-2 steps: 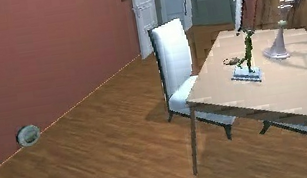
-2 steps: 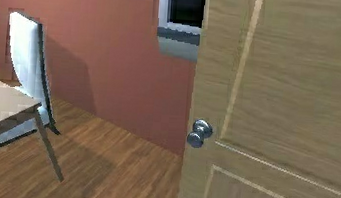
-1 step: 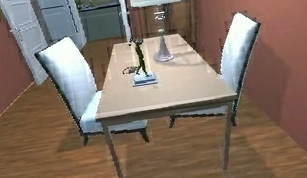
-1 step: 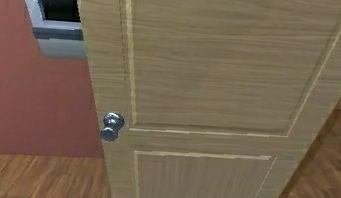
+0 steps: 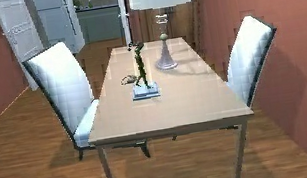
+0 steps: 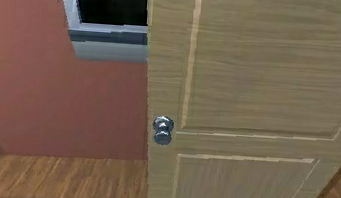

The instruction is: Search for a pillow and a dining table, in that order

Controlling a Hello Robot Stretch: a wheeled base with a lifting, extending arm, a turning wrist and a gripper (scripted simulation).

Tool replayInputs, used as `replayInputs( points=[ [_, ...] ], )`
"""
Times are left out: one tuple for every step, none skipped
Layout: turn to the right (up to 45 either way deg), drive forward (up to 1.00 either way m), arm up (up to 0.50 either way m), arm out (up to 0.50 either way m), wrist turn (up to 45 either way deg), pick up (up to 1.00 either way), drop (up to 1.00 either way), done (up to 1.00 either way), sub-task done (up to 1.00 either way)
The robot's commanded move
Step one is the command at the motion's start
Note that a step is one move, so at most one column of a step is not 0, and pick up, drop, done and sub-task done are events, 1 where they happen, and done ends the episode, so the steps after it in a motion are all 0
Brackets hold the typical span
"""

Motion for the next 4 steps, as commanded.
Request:
replayInputs(
  points=[
    [45.0,0.00,0.00,0.00,0.0,0.00,0.00,0.00,0.00],
    [0.0,0.10,0.00,0.00,0.0,0.00,0.00,0.00,0.00],
    [-45.0,0.00,0.00,0.00,0.0,0.00,0.00,0.00,0.00],
    [0.0,0.00,0.00,0.00,0.0,0.00,0.00,1.00,0.00]
  ],
)
